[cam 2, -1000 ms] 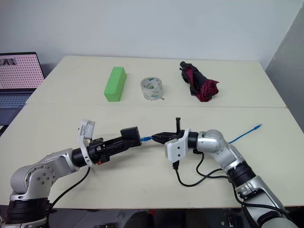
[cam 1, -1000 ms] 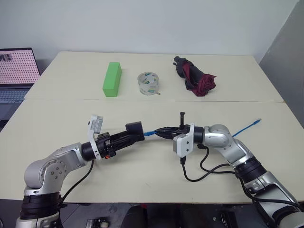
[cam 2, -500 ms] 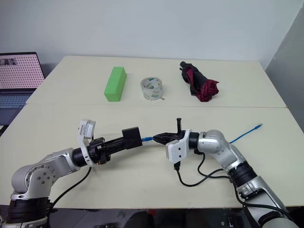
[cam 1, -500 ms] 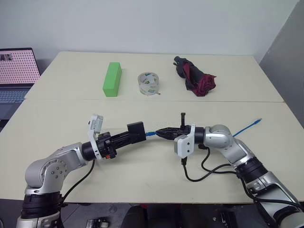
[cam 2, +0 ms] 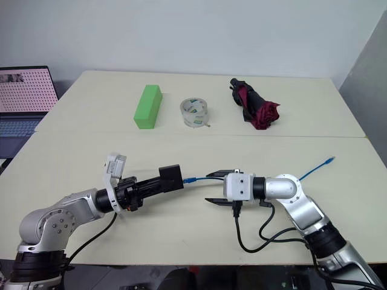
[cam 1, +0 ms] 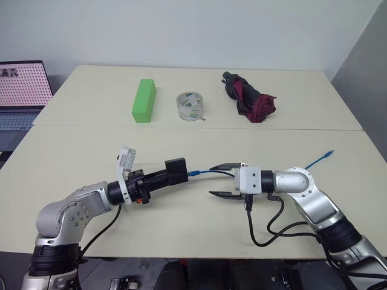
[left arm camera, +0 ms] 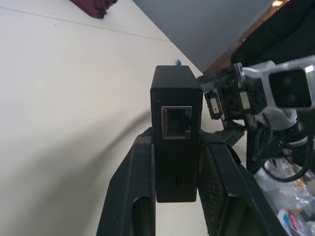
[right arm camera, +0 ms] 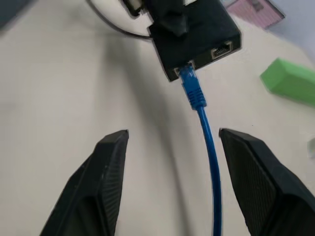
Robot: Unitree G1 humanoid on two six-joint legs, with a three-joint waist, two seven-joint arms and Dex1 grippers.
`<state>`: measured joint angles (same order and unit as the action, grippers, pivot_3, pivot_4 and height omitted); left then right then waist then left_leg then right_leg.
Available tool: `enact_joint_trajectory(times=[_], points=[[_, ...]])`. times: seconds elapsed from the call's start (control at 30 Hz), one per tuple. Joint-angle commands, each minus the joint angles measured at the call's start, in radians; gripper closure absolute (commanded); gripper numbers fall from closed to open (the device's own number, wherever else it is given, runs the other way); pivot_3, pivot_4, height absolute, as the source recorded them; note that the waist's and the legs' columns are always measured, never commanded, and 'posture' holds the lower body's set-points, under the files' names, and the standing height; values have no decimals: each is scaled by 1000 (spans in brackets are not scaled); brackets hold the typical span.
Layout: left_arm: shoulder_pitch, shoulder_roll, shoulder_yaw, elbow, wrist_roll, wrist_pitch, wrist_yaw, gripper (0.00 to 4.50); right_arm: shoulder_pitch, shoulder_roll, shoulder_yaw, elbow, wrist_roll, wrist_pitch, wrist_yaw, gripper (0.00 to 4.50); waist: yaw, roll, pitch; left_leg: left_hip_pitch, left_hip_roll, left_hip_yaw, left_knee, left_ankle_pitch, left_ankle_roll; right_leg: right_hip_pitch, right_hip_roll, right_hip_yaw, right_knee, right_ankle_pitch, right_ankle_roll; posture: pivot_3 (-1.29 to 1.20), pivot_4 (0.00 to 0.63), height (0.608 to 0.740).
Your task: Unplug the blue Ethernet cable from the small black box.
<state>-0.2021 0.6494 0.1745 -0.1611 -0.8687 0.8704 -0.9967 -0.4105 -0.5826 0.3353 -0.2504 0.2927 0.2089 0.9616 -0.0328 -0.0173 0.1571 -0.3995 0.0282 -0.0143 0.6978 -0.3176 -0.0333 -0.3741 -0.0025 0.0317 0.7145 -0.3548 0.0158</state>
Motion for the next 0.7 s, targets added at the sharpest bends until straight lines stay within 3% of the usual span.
enact_joint_trajectory(times=[0.03, 0.23, 0.7], points=[[-21, 31, -28, -30, 25, -54, -74, 3718, -15, -7, -82, -148, 208, 299, -24, 1549, 0, 0, 0, 0, 0, 0, 0, 0, 0, 0, 0, 0, 0, 0, 0, 0, 150, 740], [-83, 54, -80, -59, 52, -116, -172, 3718, -46, 29, -117, -188, 328, 516, -79, 1549, 2, 0, 0, 0, -1, 0, 0, 0, 0, 0, 0, 0, -1, 0, 0, 0, 150, 740], [-100, 55, -110, -82, 72, -162, -212, 3718, -107, 90, -155, -152, 447, 689, -106, 1549, 0, 0, 0, 0, -1, 0, -1, 0, 1, 0, 0, 0, -1, 0, 0, 0, 150, 740]])
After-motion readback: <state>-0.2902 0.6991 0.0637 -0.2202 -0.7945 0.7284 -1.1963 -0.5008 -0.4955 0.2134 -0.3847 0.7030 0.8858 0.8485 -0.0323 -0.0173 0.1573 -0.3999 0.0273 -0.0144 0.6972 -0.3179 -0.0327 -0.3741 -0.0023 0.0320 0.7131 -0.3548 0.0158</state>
